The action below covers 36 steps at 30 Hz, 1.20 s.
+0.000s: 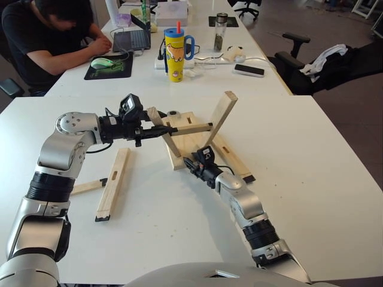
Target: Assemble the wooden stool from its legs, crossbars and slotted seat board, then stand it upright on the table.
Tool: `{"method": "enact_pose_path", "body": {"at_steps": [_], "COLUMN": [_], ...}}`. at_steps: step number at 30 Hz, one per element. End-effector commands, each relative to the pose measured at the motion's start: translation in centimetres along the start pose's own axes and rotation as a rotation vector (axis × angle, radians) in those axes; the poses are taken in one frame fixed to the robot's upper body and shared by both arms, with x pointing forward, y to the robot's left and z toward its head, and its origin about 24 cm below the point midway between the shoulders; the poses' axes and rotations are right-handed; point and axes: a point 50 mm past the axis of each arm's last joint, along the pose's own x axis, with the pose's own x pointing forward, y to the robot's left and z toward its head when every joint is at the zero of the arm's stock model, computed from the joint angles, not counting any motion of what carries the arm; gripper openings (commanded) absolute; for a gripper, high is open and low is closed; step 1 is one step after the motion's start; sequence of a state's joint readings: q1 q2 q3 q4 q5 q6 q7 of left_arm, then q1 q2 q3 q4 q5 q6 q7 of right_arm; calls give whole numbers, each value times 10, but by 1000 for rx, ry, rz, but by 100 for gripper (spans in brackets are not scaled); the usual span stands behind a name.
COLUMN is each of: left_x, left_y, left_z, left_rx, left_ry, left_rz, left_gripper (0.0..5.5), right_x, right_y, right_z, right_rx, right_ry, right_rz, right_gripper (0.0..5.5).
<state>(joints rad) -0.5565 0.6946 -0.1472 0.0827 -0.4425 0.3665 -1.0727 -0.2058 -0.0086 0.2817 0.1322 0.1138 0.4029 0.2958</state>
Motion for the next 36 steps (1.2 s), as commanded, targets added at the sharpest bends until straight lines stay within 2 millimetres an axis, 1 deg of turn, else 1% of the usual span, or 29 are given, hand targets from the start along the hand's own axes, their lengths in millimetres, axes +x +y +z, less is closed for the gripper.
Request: {"method": "enact_pose_path", "body": {"at_steps": [1, 2, 5, 7, 9, 11, 13, 15, 16, 17, 18, 19, 20, 21, 22, 24, 25, 26, 27, 29, 31, 32, 33, 34, 35, 36], "left_x": [5, 4, 2, 1, 1, 2, 3, 6, 7, 8, 9, 10, 11, 12, 12, 13, 13, 13, 13, 13, 15, 17, 19, 20, 21, 21], "left_y": [-21, -20, -16, -14, -14, -13, -13, -14, -14, -14, -13, -13, -14, -14, -14, -13, -13, -14, -14, -14, -14, -14, -14, -14, -14, -13], "left_z": [-73, -72, -70, -68, -67, -67, -67, -66, -65, -65, -65, -65, -64, -64, -63, -62, -62, -62, -62, -63, -63, -63, -63, -62, -61, -61], "left_rx": [-198, -204, -218, -225, -228, -231, -237, -238, -237, -237, -236, -234, -233, -232, -231, -230, -230, -231, -230, -231, -229, -227, -225, -223, -221, -219], "left_ry": [287, 282, 267, 260, 256, 257, 254, 250, 250, 250, 251, 253, 253, 252, 250, 247, 246, 245, 245, 244, 242, 241, 239, 236, 234, 233], "left_rz": [-40, -38, -22, -18, -19, -23, -30, -41, -48, -52, -57, -63, -66, -71, -72, -70, -69, -69, -67, -61, -60, -65, -70, -76, -81, -84], "left_gripper": [201, 201, 201, 201, 201, 201, 201, 201, 201, 201, 201, 201, 201, 201, 201, 201, 201, 201, 201, 201, 201, 201, 201, 201, 201, 201], "right_x": [-13, -18, -38, -48, -55, -56, -53, -47, -44, -40, -32, -20, -8, 5, 10, 8, 4, 2, 1, 4, 3, -4, -13, -25, -34, -42], "right_y": [0, 0, 0, 2, 11, 25, 33, 33, 31, 30, 27, 23, 18, 19, 21, 25, 26, 26, 27, 26, 27, 31, 34, 34, 34, 31], "right_z": [-3, 9, 49, 72, 97, 122, 139, 150, 153, 154, 148, 135, 115, 82, 51, -1, -12, -16, -10, 16, 48, 69, 86, 96, 99, 98], "right_rx": [53, 29, -55, -108, -149, -223, -329, -399, -429, -450, -484, -497, -507, -512, -469, -462, -459, -488, -490, -510, -480, -415, -372, -358, -343, -342], "right_ry": [-45, -104, -299, -401, -519, -601, -649, -681, -687, -682, -636, -537, -404, -218, -64, 206, 267, 285, 248, 96, -124, -278, -408, -497, -545, -561], "right_rz": [22, 33, 45, 26, 12, 9, -27, -119, -165, -201, -233, -254, -252, -177, -110, 5, 32, 42, 50, 9, -37, -25, -10, 4, 27, 34], "right_gripper": [191, 191, 156, 123, 92, 63, 34, 4, 0, 0, 0, 0, 0, 0, 0, 0, 0, 0, 0, 0, 0, 0, 0, 0, 0, 0]}}
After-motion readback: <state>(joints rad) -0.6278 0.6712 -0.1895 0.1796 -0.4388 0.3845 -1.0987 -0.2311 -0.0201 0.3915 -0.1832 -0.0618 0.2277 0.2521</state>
